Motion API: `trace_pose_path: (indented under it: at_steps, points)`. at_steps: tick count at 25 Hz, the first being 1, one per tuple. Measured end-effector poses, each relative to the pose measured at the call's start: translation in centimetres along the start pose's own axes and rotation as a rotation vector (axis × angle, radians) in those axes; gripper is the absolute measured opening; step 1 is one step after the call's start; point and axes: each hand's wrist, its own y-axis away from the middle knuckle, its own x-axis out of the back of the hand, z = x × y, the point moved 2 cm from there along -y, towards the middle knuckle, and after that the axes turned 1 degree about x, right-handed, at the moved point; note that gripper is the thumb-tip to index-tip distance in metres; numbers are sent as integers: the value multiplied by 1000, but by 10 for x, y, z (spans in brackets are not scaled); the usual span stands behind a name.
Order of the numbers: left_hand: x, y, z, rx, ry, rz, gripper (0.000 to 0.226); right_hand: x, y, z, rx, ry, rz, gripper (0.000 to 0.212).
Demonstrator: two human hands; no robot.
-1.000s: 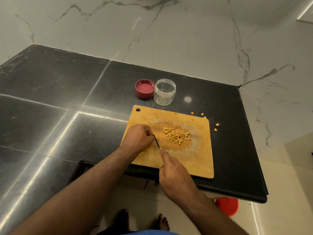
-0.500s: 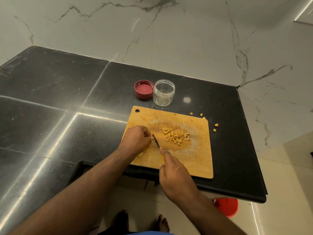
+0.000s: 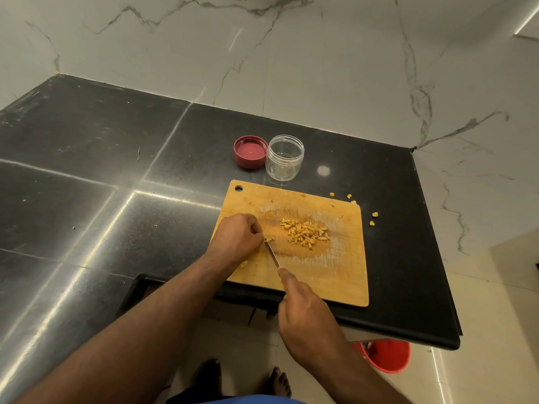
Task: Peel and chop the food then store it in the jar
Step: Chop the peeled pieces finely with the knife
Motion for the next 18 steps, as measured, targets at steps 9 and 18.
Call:
trace_pose_path:
  at_steps: [9, 18]
  points:
    - [3, 1, -2, 3, 12, -5, 13, 6, -22, -6, 27, 4, 37, 53]
    - [2, 3, -1, 14, 32, 1, 6, -1, -12, -3, 16, 22, -6, 54]
